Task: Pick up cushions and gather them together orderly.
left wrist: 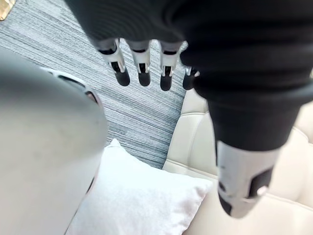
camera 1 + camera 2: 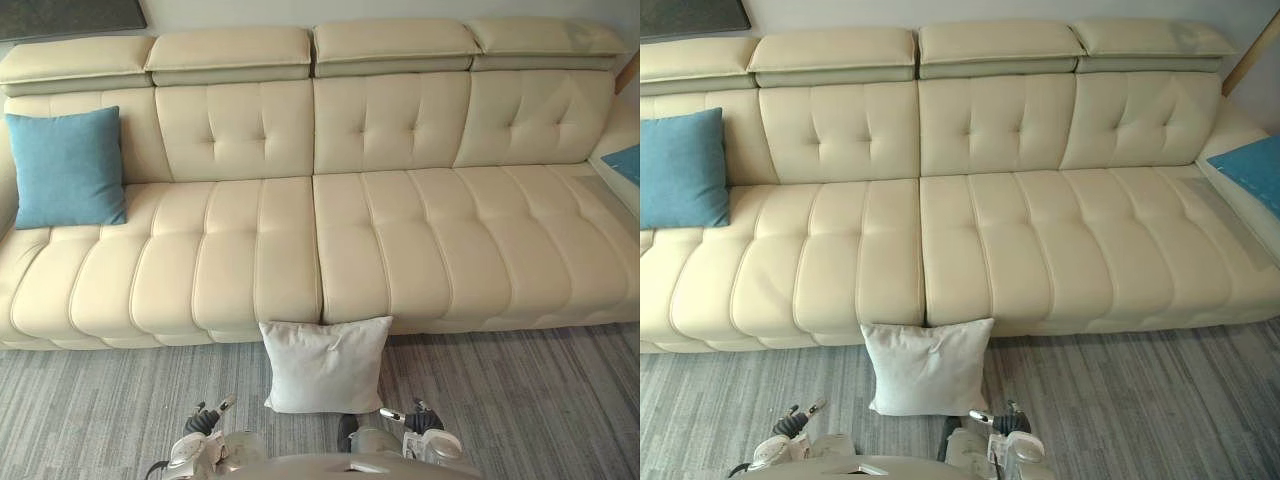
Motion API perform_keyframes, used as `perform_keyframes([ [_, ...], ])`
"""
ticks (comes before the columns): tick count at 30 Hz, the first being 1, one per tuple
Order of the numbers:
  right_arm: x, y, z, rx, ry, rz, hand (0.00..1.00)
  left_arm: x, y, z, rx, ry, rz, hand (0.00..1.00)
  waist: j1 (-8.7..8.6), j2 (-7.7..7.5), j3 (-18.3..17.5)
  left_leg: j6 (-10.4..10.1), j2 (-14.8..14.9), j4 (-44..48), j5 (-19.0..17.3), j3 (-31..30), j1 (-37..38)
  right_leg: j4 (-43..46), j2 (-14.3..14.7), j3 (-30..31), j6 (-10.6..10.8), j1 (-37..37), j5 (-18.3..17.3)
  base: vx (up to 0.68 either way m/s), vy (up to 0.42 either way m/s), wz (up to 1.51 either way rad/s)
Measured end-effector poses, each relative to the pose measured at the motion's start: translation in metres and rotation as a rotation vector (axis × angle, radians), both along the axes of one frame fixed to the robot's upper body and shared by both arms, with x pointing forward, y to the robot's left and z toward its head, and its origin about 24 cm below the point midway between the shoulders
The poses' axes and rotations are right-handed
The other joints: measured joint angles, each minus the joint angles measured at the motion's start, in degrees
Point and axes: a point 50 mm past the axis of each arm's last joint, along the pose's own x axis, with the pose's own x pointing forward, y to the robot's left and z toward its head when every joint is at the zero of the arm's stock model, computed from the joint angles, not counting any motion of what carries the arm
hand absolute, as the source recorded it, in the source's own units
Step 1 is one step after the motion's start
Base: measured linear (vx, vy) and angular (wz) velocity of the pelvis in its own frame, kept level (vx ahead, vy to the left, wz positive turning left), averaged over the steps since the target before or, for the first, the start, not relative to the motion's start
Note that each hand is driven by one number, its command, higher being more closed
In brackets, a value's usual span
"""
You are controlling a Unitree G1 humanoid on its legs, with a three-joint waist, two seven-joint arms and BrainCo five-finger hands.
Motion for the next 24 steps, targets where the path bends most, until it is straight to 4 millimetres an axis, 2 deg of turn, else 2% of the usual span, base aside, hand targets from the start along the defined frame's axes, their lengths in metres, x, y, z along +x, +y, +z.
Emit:
perform_keyframes([
  [1, 0.000, 0.000, 0.000, 0.003, -0.004, -0.012, 0.00, 0.001, -0.002, 0.000, -0.004, -0.001, -0.003, 0.00, 0.02, 0.93, 0.00, -0.01, -0.17, -0.49, 0.01, 0.11, 0.14, -1.23, 0.03, 0.00, -0.01, 0.58, 0.93, 0.01, 0.045, 0.00],
  [3, 0.000, -0.002, 0.001, -0.001, -0.006, -0.026, 0.00, 0.002, -0.004, 0.000, -0.003, -0.002, -0.016, 0.00, 0.01, 0.64, 0.53, -0.01, -0.71, -2.31, 0.01, 0.14, 0.63, -2.71, 0.06, 0.08, 0.15, 0.85, 2.09, 0.01, 0.048, 0.00],
  [4, 0.000, -0.001, 0.001, -0.003, -0.005, -0.029, 0.00, 0.004, -0.004, 0.001, -0.001, -0.006, -0.024, 0.00, 0.05, 1.25, 0.40, 0.01, -1.00, -3.60, 0.03, 0.15, 1.31, -3.42, 0.21, 0.17, 0.16, 0.99, 2.83, 0.00, 0.047, -0.05],
  [9, 0.000, 0.009, -0.001, 0.022, -0.007, -0.032, 0.00, 0.007, -0.004, 0.002, 0.008, -0.018, -0.033, 0.00, 0.61, -0.34, 1.19, 0.03, -2.47, -9.53, 0.00, 0.61, 4.91, -6.02, 0.36, 1.84, 0.65, 1.91, 5.22, -0.04, 0.076, -0.13],
  [17, 0.000, 0.009, -0.001, 0.020, -0.008, -0.032, 0.00, 0.009, -0.004, 0.003, 0.014, -0.027, -0.037, 0.00, 1.21, -0.59, 1.51, 1.06, -3.67, -11.94, -1.26, 2.29, 5.40, -11.89, 0.08, 4.31, 0.89, 2.98, 9.83, -0.10, 0.055, -0.17],
  [20, 0.010, 0.010, 0.005, -0.008, -0.044, 0.013, 0.00, 0.020, -0.004, 0.007, 0.022, -0.059, -0.046, 0.00, 1.52, -0.46, 2.66, 0.90, -3.18, -8.44, -2.08, 2.45, 1.53, -8.06, -0.12, 4.61, 0.77, -1.42, 9.06, -0.13, 0.005, -0.07],
  [24, 0.057, 0.012, 0.032, -0.080, -0.209, 0.058, 0.00, 0.064, -0.003, 0.026, 0.069, -0.179, -0.022, 0.00, 1.50, -0.73, 7.79, 2.10, -1.35, 4.20, -5.20, 1.52, -11.82, 5.64, -0.74, 4.76, 0.53, -16.24, 6.13, -0.19, 0.013, -0.01],
])
